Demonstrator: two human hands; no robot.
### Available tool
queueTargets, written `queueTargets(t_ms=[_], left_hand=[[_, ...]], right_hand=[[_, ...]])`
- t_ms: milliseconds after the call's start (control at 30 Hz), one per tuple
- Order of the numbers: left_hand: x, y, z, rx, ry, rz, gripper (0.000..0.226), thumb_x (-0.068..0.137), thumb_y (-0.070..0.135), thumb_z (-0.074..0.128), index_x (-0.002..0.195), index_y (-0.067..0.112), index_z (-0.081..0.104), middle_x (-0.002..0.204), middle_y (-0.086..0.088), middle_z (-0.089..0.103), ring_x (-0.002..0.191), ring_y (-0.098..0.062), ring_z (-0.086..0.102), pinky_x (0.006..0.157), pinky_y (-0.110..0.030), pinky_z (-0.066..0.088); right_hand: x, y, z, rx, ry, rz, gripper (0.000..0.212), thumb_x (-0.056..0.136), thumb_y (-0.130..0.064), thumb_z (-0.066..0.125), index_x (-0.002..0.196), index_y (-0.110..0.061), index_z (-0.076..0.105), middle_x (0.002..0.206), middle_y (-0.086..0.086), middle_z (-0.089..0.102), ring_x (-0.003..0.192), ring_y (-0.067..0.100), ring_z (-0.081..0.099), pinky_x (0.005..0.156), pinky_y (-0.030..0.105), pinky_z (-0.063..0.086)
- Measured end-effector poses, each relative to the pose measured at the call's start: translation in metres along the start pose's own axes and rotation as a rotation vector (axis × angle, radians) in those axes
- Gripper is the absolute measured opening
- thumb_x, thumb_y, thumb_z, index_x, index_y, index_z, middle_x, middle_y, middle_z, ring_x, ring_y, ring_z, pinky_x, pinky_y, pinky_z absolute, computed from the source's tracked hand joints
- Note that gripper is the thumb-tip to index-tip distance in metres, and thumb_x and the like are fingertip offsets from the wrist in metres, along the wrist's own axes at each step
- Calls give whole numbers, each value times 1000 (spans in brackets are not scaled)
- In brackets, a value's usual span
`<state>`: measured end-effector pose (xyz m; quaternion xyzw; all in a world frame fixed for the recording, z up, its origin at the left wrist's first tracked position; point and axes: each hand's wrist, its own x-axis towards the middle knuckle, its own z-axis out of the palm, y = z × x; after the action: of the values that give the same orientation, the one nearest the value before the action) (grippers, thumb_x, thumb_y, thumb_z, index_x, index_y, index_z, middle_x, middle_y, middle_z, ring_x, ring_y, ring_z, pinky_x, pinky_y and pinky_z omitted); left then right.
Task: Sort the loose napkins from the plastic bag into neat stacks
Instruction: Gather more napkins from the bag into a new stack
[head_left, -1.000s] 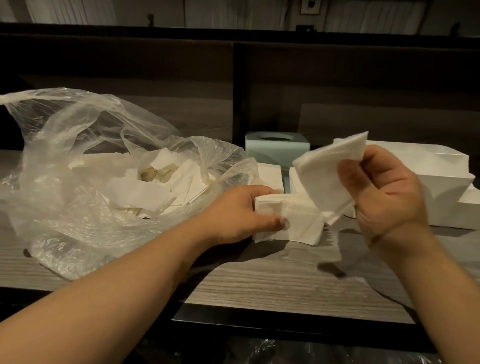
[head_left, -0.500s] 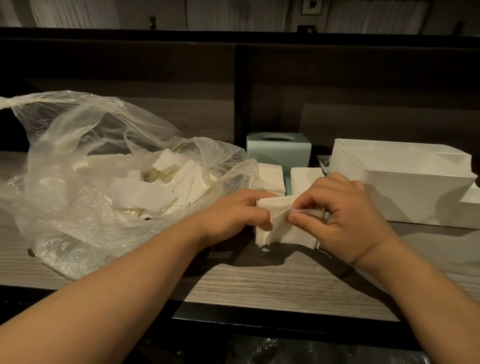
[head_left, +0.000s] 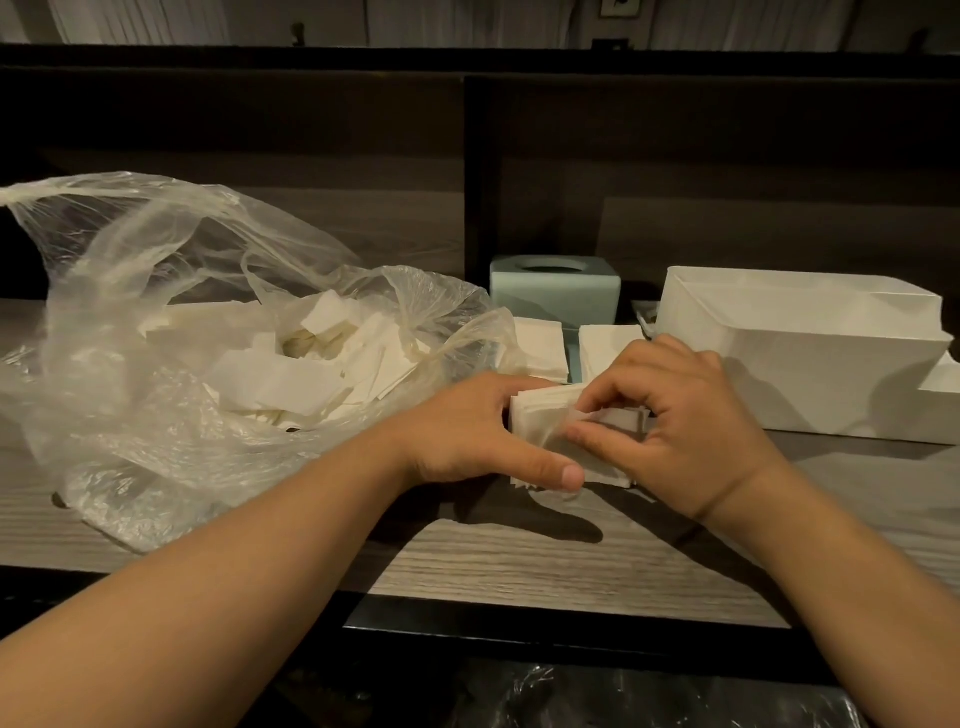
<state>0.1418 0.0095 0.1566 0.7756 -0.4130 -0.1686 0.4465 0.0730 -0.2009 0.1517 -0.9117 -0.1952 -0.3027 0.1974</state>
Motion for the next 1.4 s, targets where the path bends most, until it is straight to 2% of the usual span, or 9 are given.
queueTargets(t_ms=[267,433,600,700,800,867,1067,1200,1400], left_hand=[[3,-8,1,-1,156,-42,25,91,20,79,115,19,74,99,-4,76,92,-23,71,87,-45,56],[2,-7,1,-56,134,-49,40,82,30,85,120,23,74,105,-2,77,98,-22,73,88,-44,59],[1,-6,3,-75,162,-56,34,85,25,83,117,21,76,104,-2,78,96,-19,73,88,-36,59],[1,-5,1,-62,217,-62,28,85,23,83,113,24,78,98,1,79,89,-13,74,79,-26,59],[-1,-3,0,-97,219,-80,35,82,23,85,116,27,76,101,5,79,90,-10,74,77,-21,57],[-1,-4,0,-87,217,-75,38,81,24,86,118,26,75,103,7,78,92,-11,74,78,-21,56],[0,-3,2,-74,246,-75,37,83,25,85,118,24,75,100,8,79,90,-7,73,78,-19,54],[2,-3,5,-124,272,-73,30,84,20,83,113,20,76,94,4,80,82,-7,74,70,-15,52],[0,-3,2,-117,225,-75,30,82,21,84,111,22,78,98,-1,79,88,-14,74,76,-23,58]], right_hand=[[0,-3,-3,73,70,125,47,75,-67,64,115,-46,52,110,-14,43,106,7,38,94,38,42],[-1,-3,-9,112,-221,308,87,71,-62,77,146,-44,35,130,-17,37,125,11,38,111,45,42],[-1,0,-8,260,-251,359,44,85,-41,77,123,-41,55,110,-22,59,100,8,61,83,25,58],[-3,1,-9,306,-188,452,42,86,-38,77,121,-38,53,104,-20,57,91,7,60,73,20,56],[-4,5,-9,162,-112,505,33,84,-49,75,96,-29,51,87,-9,58,77,10,56,66,30,52],[-4,8,-9,41,-160,505,36,85,-58,69,88,-27,51,78,-7,60,70,13,55,66,39,54],[-5,6,-8,-6,-334,410,28,93,-53,61,113,-34,59,77,-18,53,71,2,52,65,24,43],[-5,9,-7,92,-244,455,18,93,-47,64,95,-33,54,72,-6,62,67,8,58,66,33,53],[-4,1,-10,363,37,425,6,101,-30,58,104,-36,58,93,-12,64,87,4,60,73,22,54]])
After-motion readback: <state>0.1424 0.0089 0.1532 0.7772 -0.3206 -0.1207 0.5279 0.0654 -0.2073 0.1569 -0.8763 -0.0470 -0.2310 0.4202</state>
